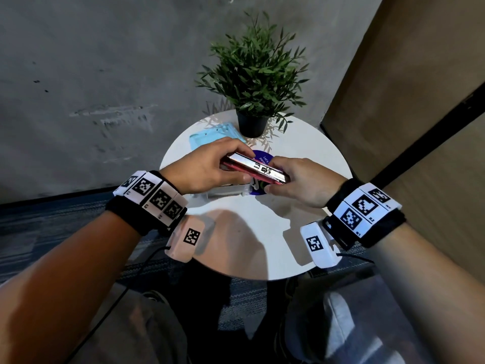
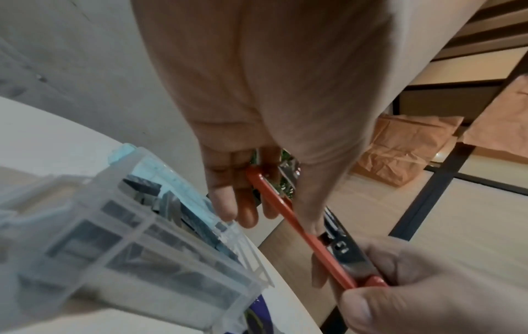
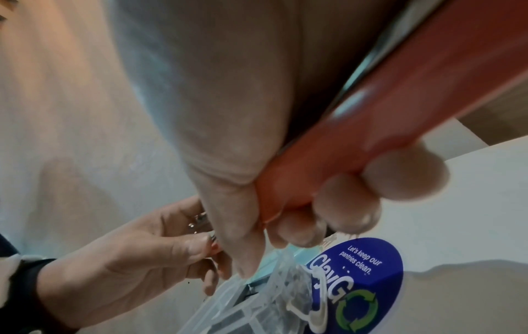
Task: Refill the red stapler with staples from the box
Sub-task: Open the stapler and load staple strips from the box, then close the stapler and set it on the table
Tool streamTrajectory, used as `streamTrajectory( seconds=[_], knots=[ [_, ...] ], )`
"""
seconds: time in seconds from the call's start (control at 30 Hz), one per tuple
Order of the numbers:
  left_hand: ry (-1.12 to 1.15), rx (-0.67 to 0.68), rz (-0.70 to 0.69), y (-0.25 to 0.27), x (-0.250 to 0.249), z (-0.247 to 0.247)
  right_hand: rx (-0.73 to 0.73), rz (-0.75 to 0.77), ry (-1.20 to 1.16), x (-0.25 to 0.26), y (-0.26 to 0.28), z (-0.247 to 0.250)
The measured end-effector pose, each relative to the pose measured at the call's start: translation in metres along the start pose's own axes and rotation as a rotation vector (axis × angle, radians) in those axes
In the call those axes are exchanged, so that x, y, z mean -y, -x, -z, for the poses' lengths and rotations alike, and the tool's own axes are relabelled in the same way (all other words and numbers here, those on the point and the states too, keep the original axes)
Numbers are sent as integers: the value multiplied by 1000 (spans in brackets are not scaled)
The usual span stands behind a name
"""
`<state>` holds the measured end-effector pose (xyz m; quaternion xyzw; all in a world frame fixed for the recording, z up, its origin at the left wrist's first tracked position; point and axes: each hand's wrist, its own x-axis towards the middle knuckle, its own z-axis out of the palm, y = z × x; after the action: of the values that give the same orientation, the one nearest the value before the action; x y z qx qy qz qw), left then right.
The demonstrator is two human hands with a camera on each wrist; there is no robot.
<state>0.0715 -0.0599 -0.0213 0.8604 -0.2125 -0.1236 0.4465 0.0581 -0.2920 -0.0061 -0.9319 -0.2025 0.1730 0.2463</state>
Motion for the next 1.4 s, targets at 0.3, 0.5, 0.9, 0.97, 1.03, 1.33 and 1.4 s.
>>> streamTrajectory(
  seconds=[0.3,0.5,0.9,0.97,1.03,1.33,1.4],
  knots=[
    [15,-145,-19,-4,6,6,-167,-153,412,-6,5,27],
    [125,-194,13,-6,17,7,-400,-137,-105,-31,13,53],
    [416,-165,19,-8,-7,-10,-467,209,-386,-1,0,22],
    [437,-155,-7,-6,-13,-12,-431,212,-342,4,0,16],
    [484,-135,-26,-5,-17,-12,-384,181,-365,8,0,11],
    [750,-95,67,-2,-22,-15,-159,4,-795,13,-3,4],
    [777,-144,140,-4,-25,-17,-99,-24,-854,15,-3,2]
  ],
)
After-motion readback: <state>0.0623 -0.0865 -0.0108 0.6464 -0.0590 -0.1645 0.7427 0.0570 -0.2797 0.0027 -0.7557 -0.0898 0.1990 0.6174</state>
